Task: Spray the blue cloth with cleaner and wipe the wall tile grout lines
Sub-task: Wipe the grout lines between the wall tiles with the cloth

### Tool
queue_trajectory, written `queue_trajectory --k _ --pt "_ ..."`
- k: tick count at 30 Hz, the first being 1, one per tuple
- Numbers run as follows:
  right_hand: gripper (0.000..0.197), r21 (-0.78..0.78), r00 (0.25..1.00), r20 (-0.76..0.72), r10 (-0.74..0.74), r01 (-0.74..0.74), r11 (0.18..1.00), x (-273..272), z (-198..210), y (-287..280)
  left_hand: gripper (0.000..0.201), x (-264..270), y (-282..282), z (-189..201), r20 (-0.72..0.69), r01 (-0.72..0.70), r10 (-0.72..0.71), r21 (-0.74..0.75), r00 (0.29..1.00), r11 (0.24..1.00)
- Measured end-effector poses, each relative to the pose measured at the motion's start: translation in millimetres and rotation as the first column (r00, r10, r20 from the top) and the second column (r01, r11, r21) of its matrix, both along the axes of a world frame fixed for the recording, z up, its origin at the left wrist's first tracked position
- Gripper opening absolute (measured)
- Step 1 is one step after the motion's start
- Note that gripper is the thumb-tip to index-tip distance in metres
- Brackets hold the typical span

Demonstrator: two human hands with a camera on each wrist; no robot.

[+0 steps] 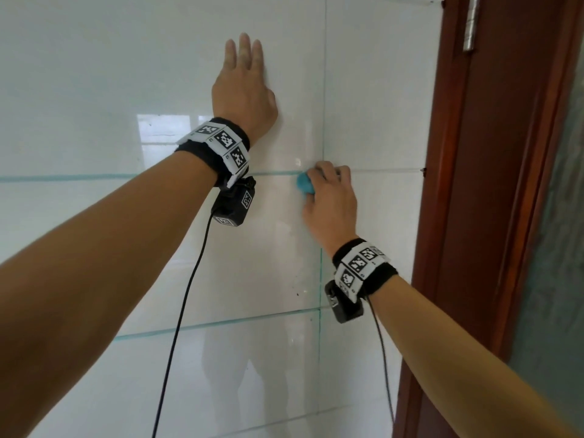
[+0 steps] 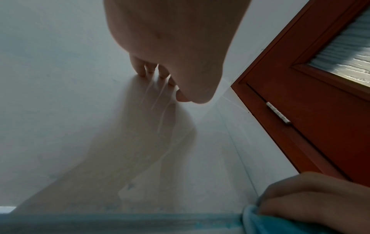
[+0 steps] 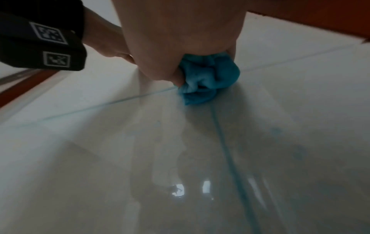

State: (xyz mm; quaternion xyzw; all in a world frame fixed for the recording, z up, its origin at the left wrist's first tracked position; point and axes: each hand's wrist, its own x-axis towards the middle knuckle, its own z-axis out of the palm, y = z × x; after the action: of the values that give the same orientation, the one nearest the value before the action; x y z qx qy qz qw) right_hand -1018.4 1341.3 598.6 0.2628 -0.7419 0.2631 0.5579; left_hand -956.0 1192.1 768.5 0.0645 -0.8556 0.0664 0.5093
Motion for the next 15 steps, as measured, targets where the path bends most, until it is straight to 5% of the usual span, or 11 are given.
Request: queue_trajectory --k 9,12,15 --pt "0.034 0.059 0.996 0.087 0.005 -0.010 0.998 8 2 11 0.067 16 -18 -27 0.065 0.130 -0.125 -0.075 0.990 0.989" --pt "0.031 -0.093 0.994 0.106 0.002 0.007 0.996 17 -2 -14 0.066 32 -38 -56 0.034 0.189 -0.186 -0.095 0.982 0.977" --pt "0.036 0.027 0.997 0.061 0.056 -0.058 0.998 36 -5 -57 0.068 49 -63 -85 -0.005 0.247 -0.248 -0.083 0.969 0.965"
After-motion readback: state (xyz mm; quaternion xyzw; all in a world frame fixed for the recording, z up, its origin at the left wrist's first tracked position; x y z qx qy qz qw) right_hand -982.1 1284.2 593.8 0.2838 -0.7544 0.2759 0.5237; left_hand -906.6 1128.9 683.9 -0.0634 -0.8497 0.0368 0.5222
